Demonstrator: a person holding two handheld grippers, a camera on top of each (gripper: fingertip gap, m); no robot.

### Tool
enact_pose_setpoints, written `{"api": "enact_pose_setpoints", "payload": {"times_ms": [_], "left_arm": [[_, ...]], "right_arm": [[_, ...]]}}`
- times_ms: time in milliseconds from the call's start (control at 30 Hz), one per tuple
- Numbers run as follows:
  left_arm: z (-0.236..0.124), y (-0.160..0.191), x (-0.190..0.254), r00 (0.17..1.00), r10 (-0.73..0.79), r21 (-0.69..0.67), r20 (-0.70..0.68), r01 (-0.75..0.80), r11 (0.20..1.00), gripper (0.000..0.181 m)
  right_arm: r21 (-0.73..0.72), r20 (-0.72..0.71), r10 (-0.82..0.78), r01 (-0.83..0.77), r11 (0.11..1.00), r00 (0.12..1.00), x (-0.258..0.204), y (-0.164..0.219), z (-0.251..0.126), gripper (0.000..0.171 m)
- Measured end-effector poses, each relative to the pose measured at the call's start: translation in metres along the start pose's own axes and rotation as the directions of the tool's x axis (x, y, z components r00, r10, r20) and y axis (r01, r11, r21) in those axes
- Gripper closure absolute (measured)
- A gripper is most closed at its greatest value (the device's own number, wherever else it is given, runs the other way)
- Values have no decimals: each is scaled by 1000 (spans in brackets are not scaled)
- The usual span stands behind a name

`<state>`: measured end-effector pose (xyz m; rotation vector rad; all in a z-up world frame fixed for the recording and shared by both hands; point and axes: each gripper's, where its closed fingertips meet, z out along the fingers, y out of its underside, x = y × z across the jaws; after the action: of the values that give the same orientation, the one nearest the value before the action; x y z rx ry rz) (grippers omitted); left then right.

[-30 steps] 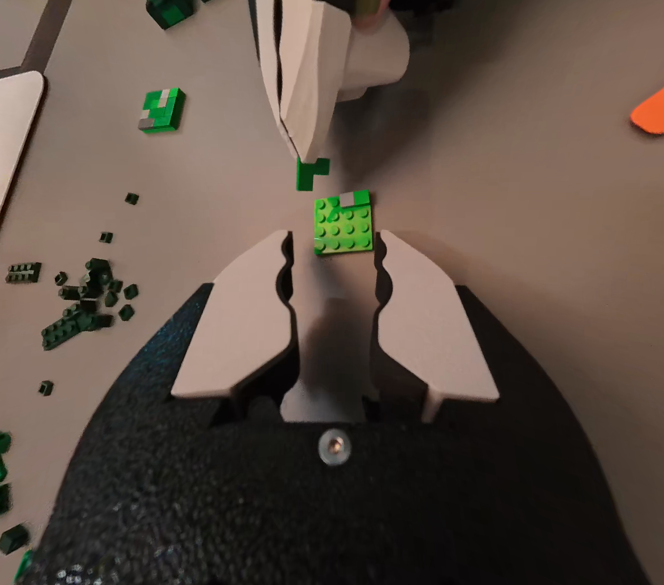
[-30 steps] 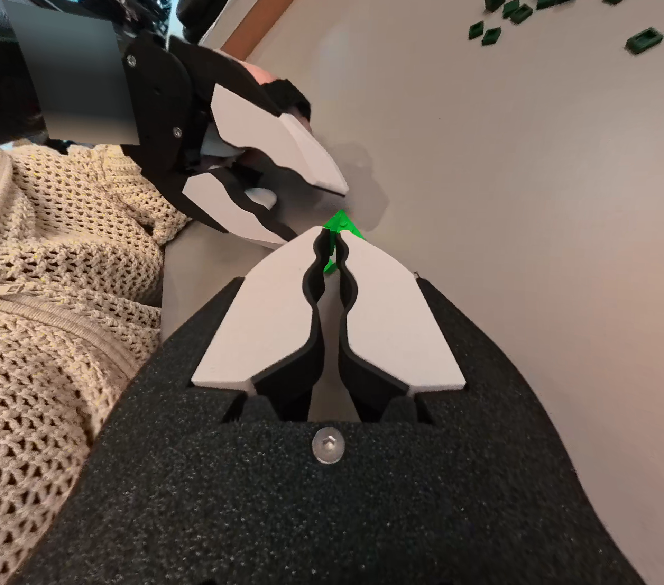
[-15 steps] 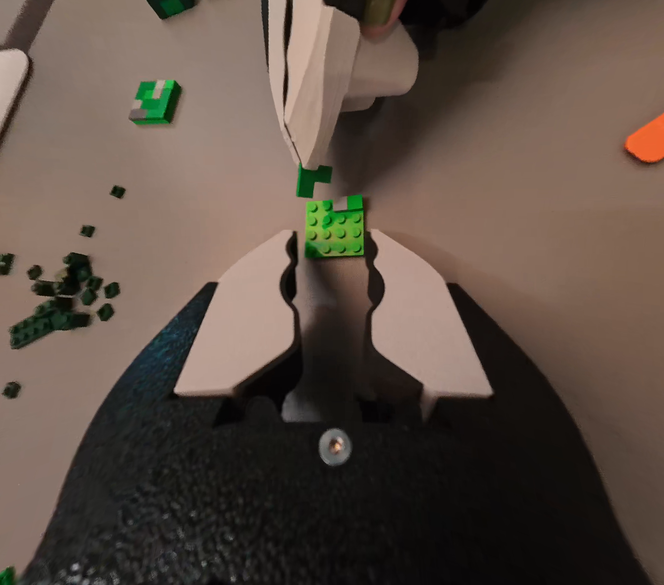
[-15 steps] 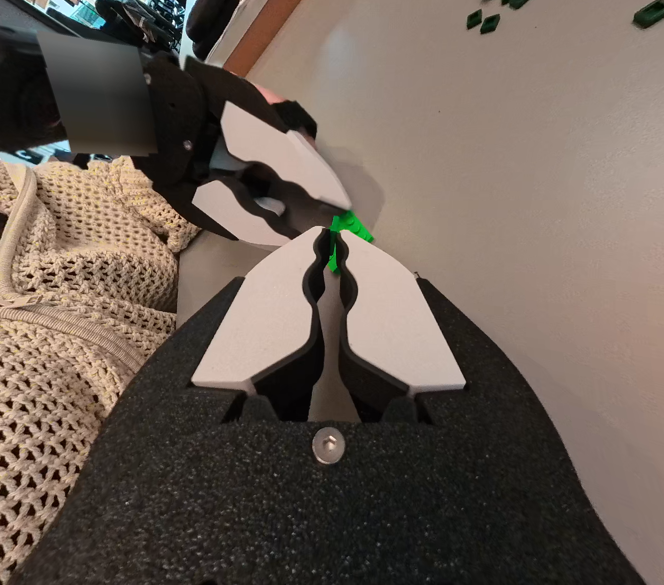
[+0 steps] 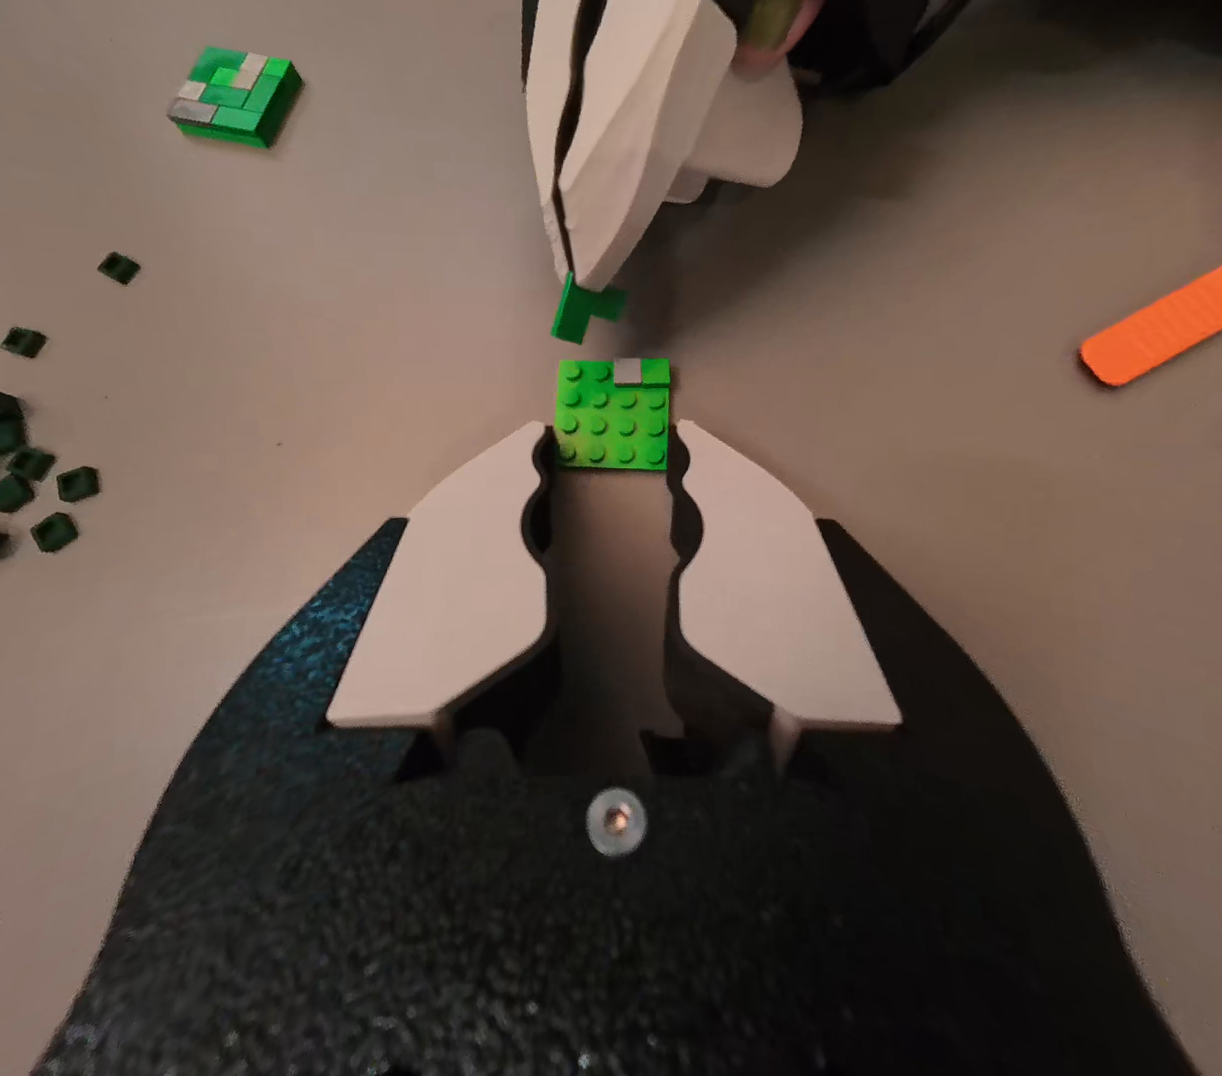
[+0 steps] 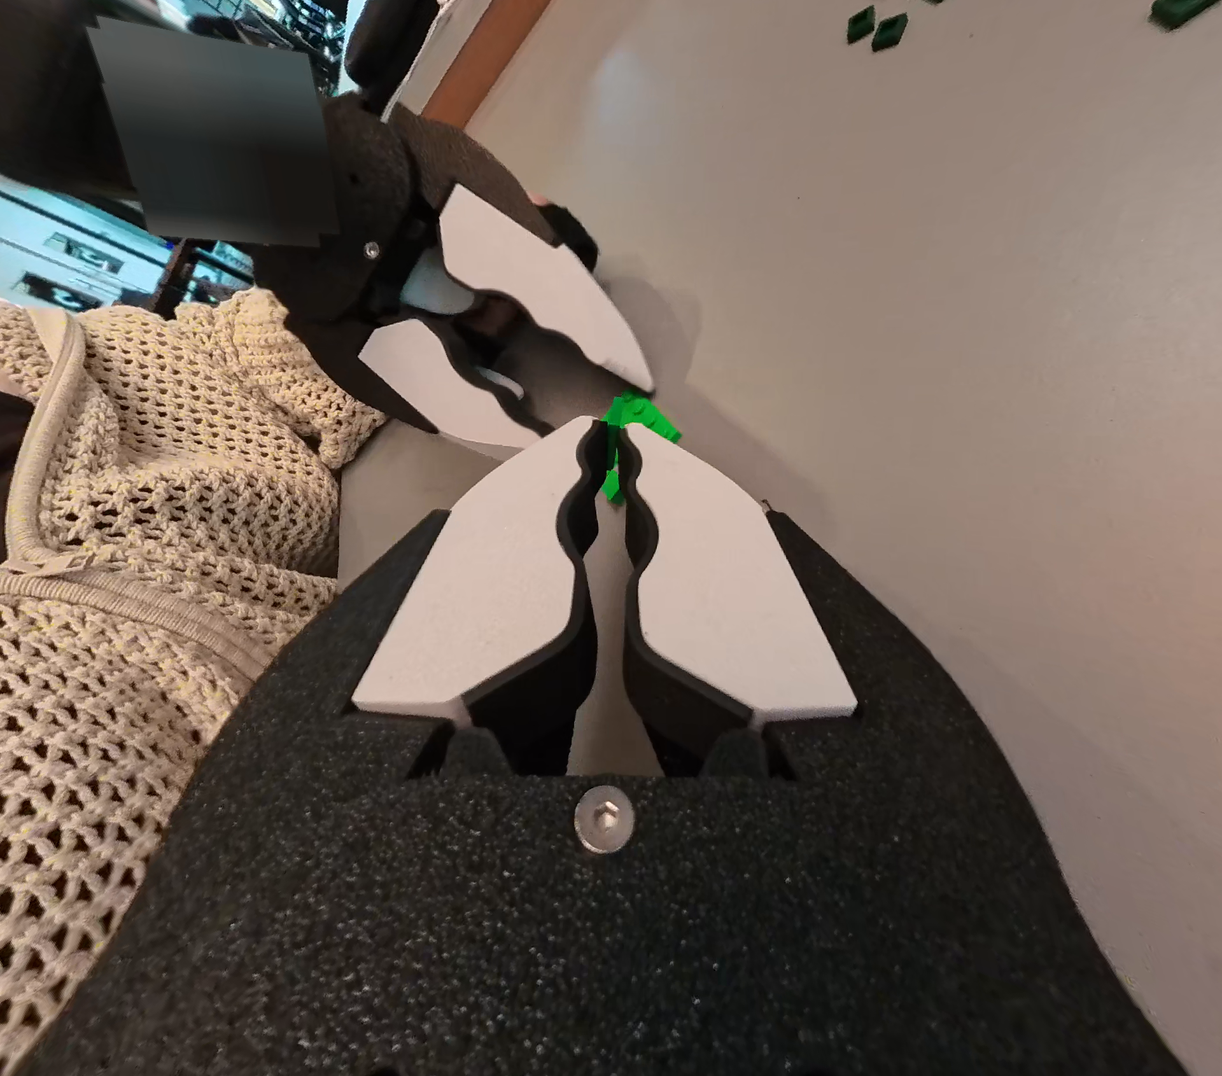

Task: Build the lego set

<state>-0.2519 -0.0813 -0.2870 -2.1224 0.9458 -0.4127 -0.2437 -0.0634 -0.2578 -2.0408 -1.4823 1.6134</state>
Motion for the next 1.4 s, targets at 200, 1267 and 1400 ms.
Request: {"api": "enact_pose_setpoints", "payload": {"times_ms": [200,1267,1400], "left_arm": [[0,-3,-2,997,60,13,45,-61,998,149],[-2,-25,1,975,174,130,139,-192,973,149],[-2,-25,1,974,176,128,139,-194,973,149]], "right_arm": [[-21,18,59,-59,998,998,0,4,4,169],[1,-16,22,-22,1000,1000,0,2,-7,169],[-1,-27,10,-11,1000,1000,0,2,-8,168]]}}
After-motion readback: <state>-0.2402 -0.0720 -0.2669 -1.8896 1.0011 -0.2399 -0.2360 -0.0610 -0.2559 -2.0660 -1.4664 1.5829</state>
